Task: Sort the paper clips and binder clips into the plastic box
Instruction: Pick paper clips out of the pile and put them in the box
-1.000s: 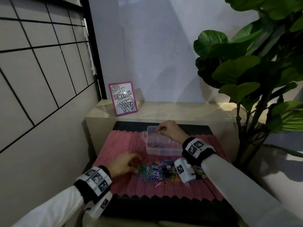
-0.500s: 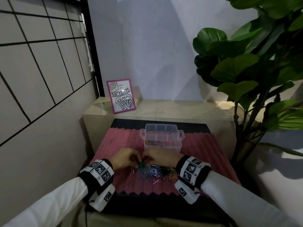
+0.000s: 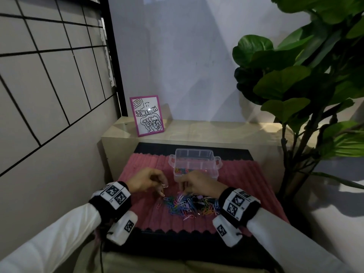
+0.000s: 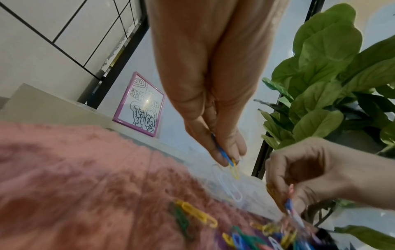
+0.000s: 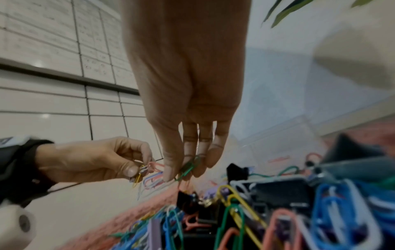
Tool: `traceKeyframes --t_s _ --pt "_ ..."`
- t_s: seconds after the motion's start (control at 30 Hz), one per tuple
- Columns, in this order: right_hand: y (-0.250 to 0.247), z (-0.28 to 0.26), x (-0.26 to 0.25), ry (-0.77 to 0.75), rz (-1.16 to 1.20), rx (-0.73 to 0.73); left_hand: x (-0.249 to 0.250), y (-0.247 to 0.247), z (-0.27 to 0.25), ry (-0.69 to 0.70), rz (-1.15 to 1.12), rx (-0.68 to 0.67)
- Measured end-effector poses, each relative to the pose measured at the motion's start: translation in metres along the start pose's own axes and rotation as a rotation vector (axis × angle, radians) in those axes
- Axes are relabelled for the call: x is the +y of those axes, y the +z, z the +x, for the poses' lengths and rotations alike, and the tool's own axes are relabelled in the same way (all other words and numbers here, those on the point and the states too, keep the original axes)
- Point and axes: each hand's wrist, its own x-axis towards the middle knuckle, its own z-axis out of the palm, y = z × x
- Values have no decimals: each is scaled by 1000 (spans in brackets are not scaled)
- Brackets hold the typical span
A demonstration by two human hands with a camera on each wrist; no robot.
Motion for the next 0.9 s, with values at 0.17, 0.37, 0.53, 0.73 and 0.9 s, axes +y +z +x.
traceKeyframes --t_s 0.17,0.37,0.53,0.73,0.9 --pt "-8 -13 17 165 295 99 11 -15 10 41 -47 61" --pt "-14 -37 25 169 719 226 29 -19 33 77 -102 43" --pt "-18 -49 32 197 830 311 54 -22 65 124 -144 47" --pt "-26 -54 39 188 854 397 52 -15 85 104 -81 -30" --pt "-26 -50 43 188 883 419 24 -6 81 63 -76 -12"
